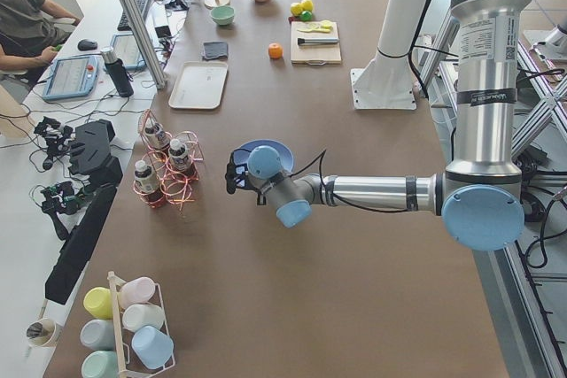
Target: Pick orange to plate
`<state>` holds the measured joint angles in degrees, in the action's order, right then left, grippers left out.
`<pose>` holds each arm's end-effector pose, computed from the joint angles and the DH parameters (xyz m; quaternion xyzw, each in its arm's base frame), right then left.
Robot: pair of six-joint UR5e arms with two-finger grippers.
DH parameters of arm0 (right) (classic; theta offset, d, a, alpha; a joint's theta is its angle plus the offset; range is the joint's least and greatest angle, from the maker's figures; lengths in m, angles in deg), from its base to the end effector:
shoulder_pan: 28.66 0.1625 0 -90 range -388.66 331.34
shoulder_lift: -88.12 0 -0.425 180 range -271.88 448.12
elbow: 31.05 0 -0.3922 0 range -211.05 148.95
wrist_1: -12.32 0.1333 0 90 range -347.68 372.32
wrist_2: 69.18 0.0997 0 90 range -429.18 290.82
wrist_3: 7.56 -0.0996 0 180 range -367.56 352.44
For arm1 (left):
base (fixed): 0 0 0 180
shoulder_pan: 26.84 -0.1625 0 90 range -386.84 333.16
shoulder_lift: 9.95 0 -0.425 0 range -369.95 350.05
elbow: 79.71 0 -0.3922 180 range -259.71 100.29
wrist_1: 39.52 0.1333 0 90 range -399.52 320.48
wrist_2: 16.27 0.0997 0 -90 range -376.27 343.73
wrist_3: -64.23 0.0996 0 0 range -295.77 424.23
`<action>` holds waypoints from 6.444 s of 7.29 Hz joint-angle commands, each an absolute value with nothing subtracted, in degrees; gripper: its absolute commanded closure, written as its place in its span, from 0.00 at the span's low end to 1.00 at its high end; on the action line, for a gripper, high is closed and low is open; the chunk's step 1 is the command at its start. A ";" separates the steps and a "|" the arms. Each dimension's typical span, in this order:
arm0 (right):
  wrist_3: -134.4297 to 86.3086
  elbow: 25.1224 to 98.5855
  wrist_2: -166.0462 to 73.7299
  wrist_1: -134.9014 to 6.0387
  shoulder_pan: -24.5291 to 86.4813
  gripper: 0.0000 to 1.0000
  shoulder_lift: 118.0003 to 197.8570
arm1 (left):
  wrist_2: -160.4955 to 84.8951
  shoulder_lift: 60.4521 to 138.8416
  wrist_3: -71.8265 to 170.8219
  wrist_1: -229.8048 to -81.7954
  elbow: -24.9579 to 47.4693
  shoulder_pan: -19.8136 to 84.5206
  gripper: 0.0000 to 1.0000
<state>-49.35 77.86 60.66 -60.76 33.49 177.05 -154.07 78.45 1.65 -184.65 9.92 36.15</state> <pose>-0.1732 -0.4765 0.4547 0.0597 -0.4352 0.0012 0.8983 0.1711 -0.4666 0.5611 0.0350 0.5453 -0.0771 0.8339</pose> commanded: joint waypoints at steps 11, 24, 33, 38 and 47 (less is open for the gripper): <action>-71.19 69.24 41.57 -60.28 7.03 0.01 158.09 | -114.88 102.20 -33.33 -168.54 18.02 -3.11 1.00; -85.06 69.00 33.25 -79.80 -3.49 1.00 136.06 | -121.38 92.81 -20.72 -168.98 22.94 4.52 0.05; -85.17 54.64 32.95 -71.53 -5.10 1.00 131.89 | -123.76 90.95 -19.44 -169.07 23.21 6.47 0.04; -84.46 55.86 33.30 -71.71 -4.93 0.00 132.15 | -123.93 91.30 -19.36 -168.98 23.38 6.82 0.04; -9.22 69.24 65.11 -82.78 49.18 0.00 170.45 | -156.97 76.97 52.00 -145.62 19.42 55.73 0.04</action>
